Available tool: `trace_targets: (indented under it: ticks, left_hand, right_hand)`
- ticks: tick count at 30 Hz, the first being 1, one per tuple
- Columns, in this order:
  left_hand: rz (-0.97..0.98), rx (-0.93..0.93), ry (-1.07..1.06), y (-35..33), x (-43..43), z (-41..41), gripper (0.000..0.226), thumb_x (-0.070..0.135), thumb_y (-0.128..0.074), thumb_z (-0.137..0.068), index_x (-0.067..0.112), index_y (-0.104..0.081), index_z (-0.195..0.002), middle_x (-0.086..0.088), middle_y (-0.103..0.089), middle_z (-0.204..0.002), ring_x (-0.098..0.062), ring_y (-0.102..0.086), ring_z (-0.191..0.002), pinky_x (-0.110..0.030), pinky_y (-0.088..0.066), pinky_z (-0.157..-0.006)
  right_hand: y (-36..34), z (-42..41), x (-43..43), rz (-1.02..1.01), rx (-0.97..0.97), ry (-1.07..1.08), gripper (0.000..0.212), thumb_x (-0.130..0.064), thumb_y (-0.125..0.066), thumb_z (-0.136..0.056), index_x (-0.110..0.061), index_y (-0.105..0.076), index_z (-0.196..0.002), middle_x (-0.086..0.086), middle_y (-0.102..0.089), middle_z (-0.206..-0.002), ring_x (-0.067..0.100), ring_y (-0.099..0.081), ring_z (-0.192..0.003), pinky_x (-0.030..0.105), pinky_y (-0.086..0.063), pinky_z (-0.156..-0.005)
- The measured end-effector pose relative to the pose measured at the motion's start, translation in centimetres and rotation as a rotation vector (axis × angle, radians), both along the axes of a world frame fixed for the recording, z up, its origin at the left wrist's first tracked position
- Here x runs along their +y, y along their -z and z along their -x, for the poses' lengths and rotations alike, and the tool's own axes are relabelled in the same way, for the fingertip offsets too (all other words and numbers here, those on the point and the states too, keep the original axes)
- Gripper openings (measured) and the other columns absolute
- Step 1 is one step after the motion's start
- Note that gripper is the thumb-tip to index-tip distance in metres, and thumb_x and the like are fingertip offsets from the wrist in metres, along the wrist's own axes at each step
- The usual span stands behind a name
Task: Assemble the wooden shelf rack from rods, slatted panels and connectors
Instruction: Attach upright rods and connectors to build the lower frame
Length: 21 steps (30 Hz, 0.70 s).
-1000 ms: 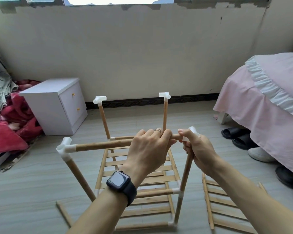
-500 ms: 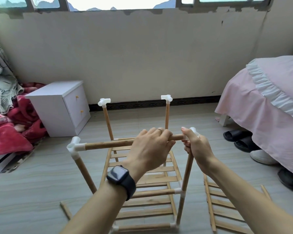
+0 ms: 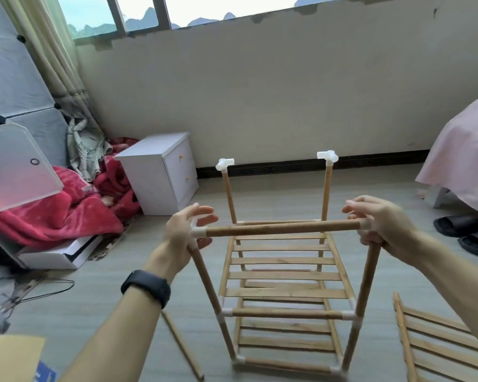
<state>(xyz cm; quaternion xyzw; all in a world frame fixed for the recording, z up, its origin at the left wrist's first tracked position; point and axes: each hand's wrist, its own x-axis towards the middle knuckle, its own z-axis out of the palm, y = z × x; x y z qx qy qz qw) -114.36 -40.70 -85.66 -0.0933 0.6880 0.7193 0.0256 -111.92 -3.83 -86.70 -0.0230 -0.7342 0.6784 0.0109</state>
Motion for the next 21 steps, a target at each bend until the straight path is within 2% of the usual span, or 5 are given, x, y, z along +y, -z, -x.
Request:
trace_targets:
  ticks: [4, 7, 13, 17, 21]
  left_hand:
    - [-0.045, 0.050, -0.060, 0.1, 1.1, 0.5, 0.021, 0.024, -0.047, -0.098, 0.009, -0.060, -0.092, -0.006, -0.067, -0.067, -0.015, -0.056, -0.048, -0.024, -0.041, -0.043]
    - [-0.099, 0.049, -0.035, 0.4, 1.1, 0.8, 0.018, 0.017, -0.042, -0.098, 0.011, -0.052, -0.085, -0.006, -0.055, -0.064, -0.010, -0.040, -0.037, -0.021, -0.032, -0.035]
    - [-0.012, 0.004, 0.015, 0.3, 1.3, 1.5, 0.020, 0.013, -0.037, -0.095, 0.013, -0.045, -0.077, -0.004, -0.050, -0.056, -0.011, -0.028, -0.034, -0.022, -0.027, -0.036]
    - [0.023, 0.024, -0.006, 0.3, 2.0, 0.8, 0.019, 0.014, -0.036, -0.096, 0.013, -0.045, -0.079, -0.005, -0.040, -0.057, -0.012, -0.030, -0.036, -0.025, -0.028, -0.038]
    - [-0.015, 0.063, -0.115, 0.6, 4.1, -1.0, 0.017, 0.015, -0.040, -0.099, 0.009, -0.052, -0.089, -0.005, -0.047, -0.063, -0.012, -0.041, -0.041, -0.025, -0.034, -0.039]
  right_hand:
    - [0.6, 0.6, 0.0, -0.069, 0.049, 0.066, 0.021, -0.011, -0.040, -0.107, 0.001, -0.057, -0.103, -0.002, -0.042, -0.049, 0.011, -0.037, -0.039, 0.024, -0.037, -0.040]
    - [0.4, 0.4, -0.7, -0.041, 0.052, 0.096, 0.023, -0.010, -0.037, -0.107, -0.003, -0.056, -0.095, -0.003, -0.042, -0.048, 0.011, -0.037, -0.038, 0.023, -0.035, -0.039]
    - [0.6, -0.1, -1.2, 0.087, 0.102, 0.159, 0.028, -0.008, -0.034, -0.103, -0.007, -0.054, -0.083, -0.005, -0.042, -0.048, 0.009, -0.034, -0.039, 0.021, -0.033, -0.038]
    - [0.9, 0.8, -0.8, 0.036, 0.142, 0.227, 0.027, -0.009, -0.036, -0.100, -0.010, -0.052, -0.078, -0.005, -0.039, -0.048, 0.011, -0.034, -0.041, 0.025, -0.032, -0.041]
    - [0.7, 3.1, -0.4, -0.183, 0.094, 0.513, 0.034, -0.037, -0.035, -0.099, -0.017, -0.054, -0.079, 0.001, -0.052, -0.066, 0.024, -0.051, -0.066, 0.035, -0.039, -0.059]
